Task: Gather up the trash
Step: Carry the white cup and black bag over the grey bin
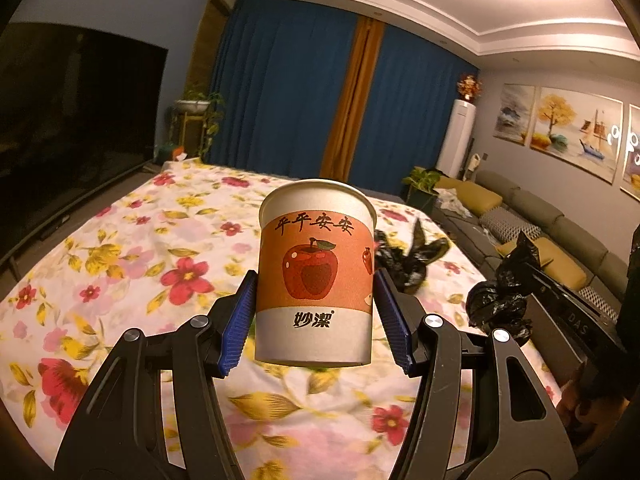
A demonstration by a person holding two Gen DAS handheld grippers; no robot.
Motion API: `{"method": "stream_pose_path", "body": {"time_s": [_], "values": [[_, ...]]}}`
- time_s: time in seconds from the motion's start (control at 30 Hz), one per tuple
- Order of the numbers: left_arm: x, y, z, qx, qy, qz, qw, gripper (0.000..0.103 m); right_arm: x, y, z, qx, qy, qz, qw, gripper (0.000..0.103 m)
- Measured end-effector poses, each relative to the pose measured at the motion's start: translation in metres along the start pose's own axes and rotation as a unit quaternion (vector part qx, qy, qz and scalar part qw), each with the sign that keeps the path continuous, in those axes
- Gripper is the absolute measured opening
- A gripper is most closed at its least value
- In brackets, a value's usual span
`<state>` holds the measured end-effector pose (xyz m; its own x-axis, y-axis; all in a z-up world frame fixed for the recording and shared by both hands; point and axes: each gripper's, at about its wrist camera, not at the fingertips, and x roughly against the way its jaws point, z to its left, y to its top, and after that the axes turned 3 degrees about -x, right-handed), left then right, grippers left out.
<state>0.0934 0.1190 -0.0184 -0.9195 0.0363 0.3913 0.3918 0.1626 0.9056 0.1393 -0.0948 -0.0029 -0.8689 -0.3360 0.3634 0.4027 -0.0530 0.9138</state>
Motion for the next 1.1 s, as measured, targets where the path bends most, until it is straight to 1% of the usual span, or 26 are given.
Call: {"method": "stream_pose_path", "body": {"time_s": [0.27, 0.43, 0.6, 0.9, 1.0, 1.1], "values": [[-0.004, 0.001, -0.046, -0.022, -0.033, -0.001, 0.9992, 0.057, 0.033, 0.007, -0.034, -0.01, -0.013, -0.024, 1.0, 0.004], [-0.01, 0.001, -0.083, -0.043, -0.059, -0.004, 0.9973, 0.057, 0.052, 0.01, -0.062, -0.014, -0.035, -0.038, 0.999, 0.004], [-0.016, 0.0, -0.125, -0.067, -0.09, -0.008, 0.9936, 0.057, 0.071, 0.014, -0.09, -0.021, -0.061, -0.054, 0.996, 0.004], [-0.027, -0.002, -0.209, -0.106, -0.153, -0.017, 0.9823, 0.057, 0.104, 0.017, -0.153, -0.037, -0.126, -0.077, 0.988, 0.004], [-0.03, -0.003, -0.245, -0.12, -0.181, -0.022, 0.976, 0.057, 0.114, 0.015, -0.173, -0.043, -0.148, -0.085, 0.984, 0.004], [-0.034, -0.006, -0.271, -0.13, -0.205, -0.023, 0.97, 0.057, 0.123, 0.014, -0.191, -0.05, -0.168, -0.093, 0.98, 0.004]]}}
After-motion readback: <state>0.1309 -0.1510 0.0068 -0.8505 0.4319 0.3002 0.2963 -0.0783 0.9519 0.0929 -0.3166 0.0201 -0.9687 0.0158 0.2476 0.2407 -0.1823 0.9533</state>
